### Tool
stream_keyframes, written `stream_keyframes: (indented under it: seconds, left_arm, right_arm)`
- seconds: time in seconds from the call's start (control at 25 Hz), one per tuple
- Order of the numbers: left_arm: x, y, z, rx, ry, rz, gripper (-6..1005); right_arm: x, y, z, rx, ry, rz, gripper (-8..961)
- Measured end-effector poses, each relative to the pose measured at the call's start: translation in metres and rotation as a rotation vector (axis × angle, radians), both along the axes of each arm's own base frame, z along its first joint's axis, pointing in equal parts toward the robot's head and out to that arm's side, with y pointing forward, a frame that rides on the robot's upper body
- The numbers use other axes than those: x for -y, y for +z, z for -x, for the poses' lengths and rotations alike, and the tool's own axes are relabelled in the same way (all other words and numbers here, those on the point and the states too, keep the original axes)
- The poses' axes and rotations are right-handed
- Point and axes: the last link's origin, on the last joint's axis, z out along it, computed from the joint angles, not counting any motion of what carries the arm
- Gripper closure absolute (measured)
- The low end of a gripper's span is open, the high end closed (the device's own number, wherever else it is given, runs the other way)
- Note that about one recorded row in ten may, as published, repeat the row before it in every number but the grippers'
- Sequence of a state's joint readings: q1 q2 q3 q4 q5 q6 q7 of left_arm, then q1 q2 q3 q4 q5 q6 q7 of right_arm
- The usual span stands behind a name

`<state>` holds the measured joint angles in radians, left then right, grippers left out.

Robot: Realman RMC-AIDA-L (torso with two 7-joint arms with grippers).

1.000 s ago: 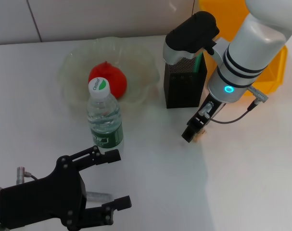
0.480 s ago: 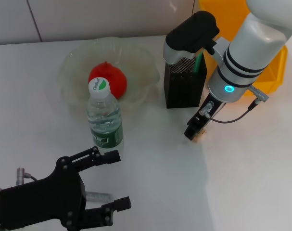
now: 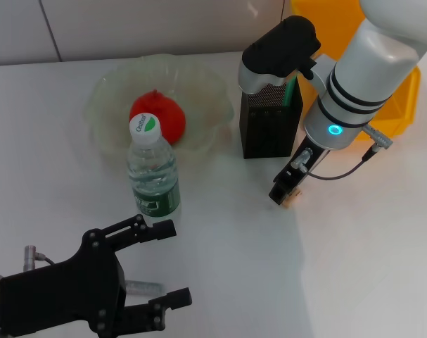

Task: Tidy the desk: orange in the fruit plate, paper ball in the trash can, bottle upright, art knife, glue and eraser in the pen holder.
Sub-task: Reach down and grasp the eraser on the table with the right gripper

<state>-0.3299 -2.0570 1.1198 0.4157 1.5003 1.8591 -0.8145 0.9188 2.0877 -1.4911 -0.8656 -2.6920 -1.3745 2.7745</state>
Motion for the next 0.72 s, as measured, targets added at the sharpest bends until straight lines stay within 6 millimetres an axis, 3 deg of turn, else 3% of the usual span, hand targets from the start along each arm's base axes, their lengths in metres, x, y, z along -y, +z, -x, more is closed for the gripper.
stream_keyframes:
  seconds: [0.72]
  left_arm:
    - [0.0005,0.0000,0.0004,0.000,0.002,0.000,279]
  right_arm:
    - [0.0015,-0.0030,-0.0067,0.005,-0.016,0.003,418]
